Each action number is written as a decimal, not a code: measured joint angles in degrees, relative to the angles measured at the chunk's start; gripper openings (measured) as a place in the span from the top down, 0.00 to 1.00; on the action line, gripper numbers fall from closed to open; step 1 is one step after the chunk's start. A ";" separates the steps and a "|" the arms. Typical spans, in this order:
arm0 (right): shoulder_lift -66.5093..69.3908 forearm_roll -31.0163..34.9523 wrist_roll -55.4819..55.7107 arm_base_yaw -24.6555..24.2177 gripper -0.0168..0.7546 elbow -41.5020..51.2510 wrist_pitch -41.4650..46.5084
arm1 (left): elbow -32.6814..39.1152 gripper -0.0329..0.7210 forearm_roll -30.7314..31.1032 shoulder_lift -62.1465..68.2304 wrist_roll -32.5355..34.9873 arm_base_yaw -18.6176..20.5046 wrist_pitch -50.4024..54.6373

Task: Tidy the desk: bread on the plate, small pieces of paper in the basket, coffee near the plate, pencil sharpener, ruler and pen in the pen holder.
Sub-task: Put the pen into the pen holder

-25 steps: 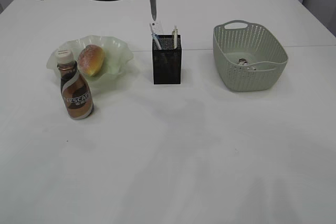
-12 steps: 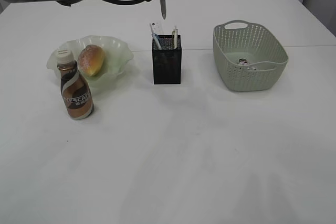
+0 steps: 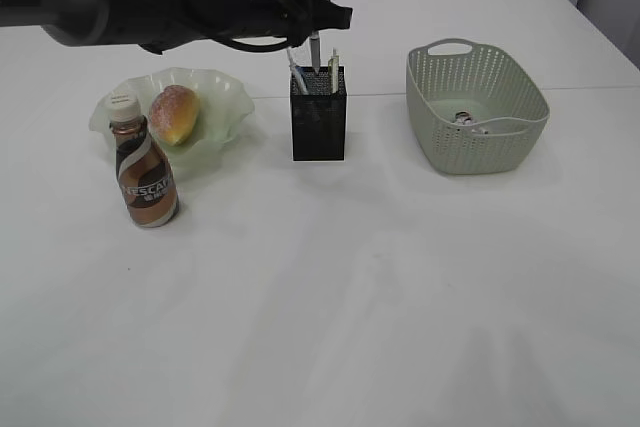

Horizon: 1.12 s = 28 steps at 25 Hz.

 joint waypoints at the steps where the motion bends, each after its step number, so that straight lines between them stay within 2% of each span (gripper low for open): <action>1: 0.00 0.00 0.00 0.00 0.55 0.00 0.00 | 0.00 0.86 0.00 0.29 0.00 0.00 -0.44; 9: 0.00 -0.17 0.00 0.00 0.55 0.00 0.00 | -0.44 0.86 -0.51 2.67 0.00 0.00 -2.96; 17: 0.00 -0.27 0.10 0.00 0.55 0.00 0.00 | -6.12 0.86 -1.93 5.85 0.00 0.00 -1.22; 28: 0.00 -0.27 0.42 0.00 0.55 0.00 -0.09 | -6.26 0.86 -2.79 8.13 0.00 0.00 1.59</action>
